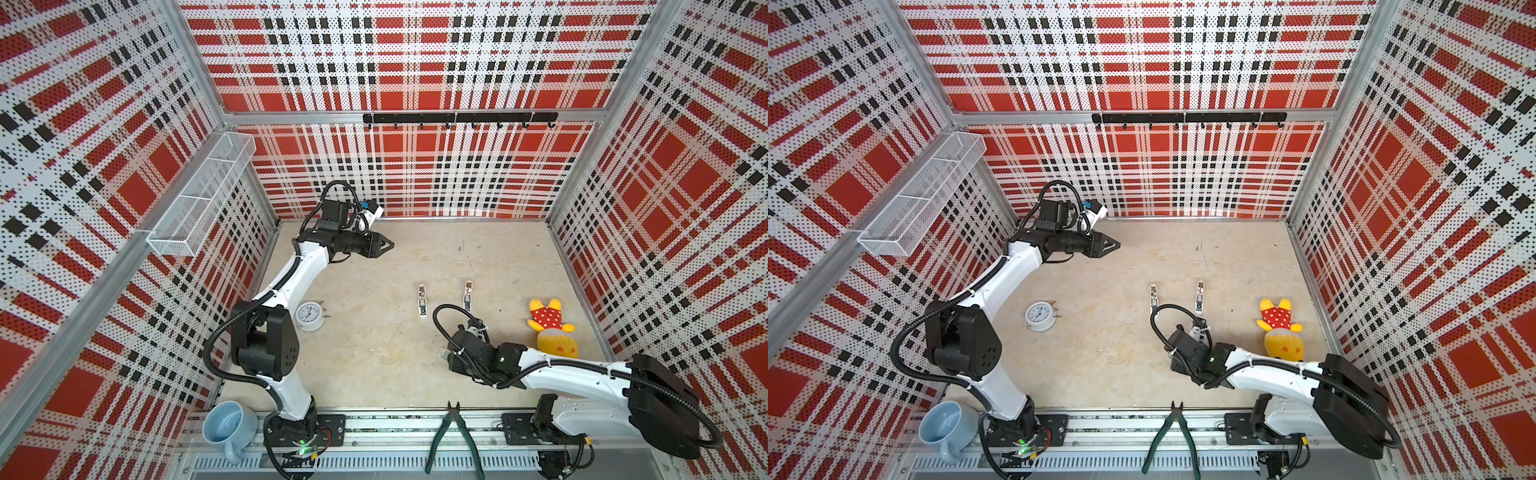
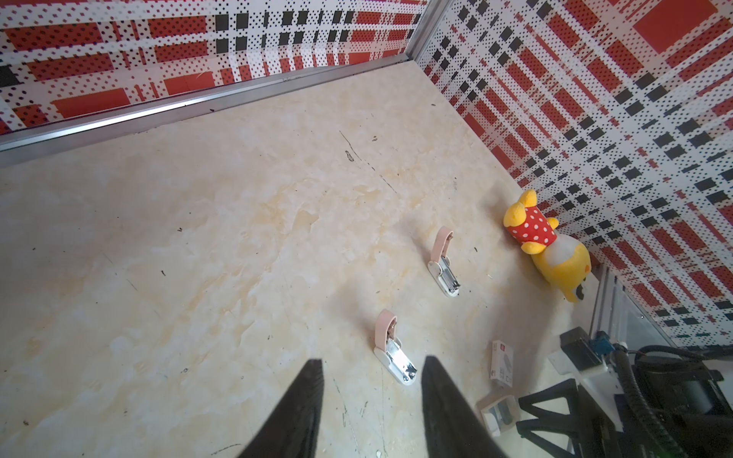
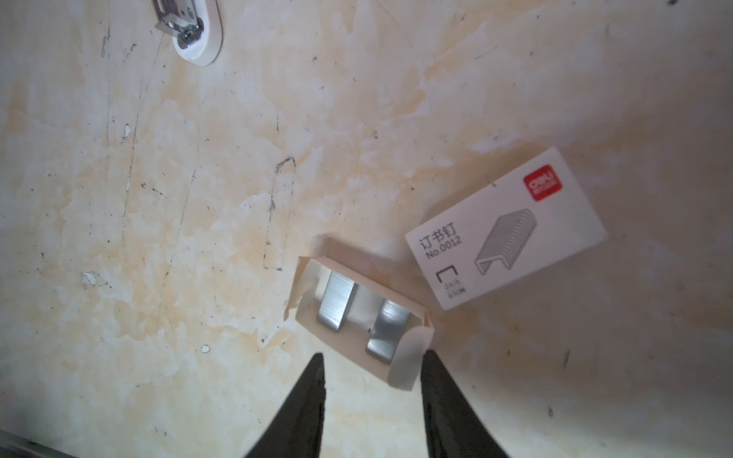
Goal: Load the staples into the stapler
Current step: 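Move the right gripper over the tray of staple strips beside the box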
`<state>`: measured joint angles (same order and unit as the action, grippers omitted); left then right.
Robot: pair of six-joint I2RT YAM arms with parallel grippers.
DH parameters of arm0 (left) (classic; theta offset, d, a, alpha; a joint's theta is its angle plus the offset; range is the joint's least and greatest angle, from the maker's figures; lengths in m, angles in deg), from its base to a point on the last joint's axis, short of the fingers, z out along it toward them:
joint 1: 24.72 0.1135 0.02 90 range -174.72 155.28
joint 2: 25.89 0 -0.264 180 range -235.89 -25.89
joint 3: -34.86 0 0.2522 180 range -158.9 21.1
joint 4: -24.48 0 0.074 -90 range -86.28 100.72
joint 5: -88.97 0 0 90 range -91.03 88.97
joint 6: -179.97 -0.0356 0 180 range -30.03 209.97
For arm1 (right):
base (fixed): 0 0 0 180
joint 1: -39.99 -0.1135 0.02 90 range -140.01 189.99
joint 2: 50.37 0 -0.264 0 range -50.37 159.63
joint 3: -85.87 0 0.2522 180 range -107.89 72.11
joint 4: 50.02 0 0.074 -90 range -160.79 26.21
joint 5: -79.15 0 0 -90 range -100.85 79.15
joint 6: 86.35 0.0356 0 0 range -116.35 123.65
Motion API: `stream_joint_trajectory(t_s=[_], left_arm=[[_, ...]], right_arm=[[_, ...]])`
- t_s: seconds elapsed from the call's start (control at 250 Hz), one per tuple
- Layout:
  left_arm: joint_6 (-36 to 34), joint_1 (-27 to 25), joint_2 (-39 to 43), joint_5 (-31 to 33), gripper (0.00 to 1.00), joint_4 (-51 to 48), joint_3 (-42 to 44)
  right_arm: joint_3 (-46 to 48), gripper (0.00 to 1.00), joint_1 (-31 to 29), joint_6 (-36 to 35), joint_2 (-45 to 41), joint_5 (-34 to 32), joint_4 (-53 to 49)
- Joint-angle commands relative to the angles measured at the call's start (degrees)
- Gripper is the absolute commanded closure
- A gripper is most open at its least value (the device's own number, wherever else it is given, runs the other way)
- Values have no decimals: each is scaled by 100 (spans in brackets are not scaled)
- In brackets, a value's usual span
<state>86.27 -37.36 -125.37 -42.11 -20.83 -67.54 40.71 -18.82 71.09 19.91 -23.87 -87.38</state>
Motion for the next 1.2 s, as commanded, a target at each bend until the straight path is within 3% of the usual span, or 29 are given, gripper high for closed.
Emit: stream_joint_trajectory(t_s=[0.0, 0.204, 0.504, 1.196], left_arm=[[-72, -36, 77, 29, 55, -20, -39], [1, -31, 104, 108, 56, -16, -66], [54, -27, 183, 144, 56, -9, -102], [286, 19, 342, -107, 55, 315, 128]], right_arm=[[-472, 60, -30, -159, 86, -187, -183], [-1073, 64, -35, -115, 482, -212, -730], [-955, 75, -99, 521, 745, -191, -664], [-1394, 76, -91, 648, 1510, -358, -620]])
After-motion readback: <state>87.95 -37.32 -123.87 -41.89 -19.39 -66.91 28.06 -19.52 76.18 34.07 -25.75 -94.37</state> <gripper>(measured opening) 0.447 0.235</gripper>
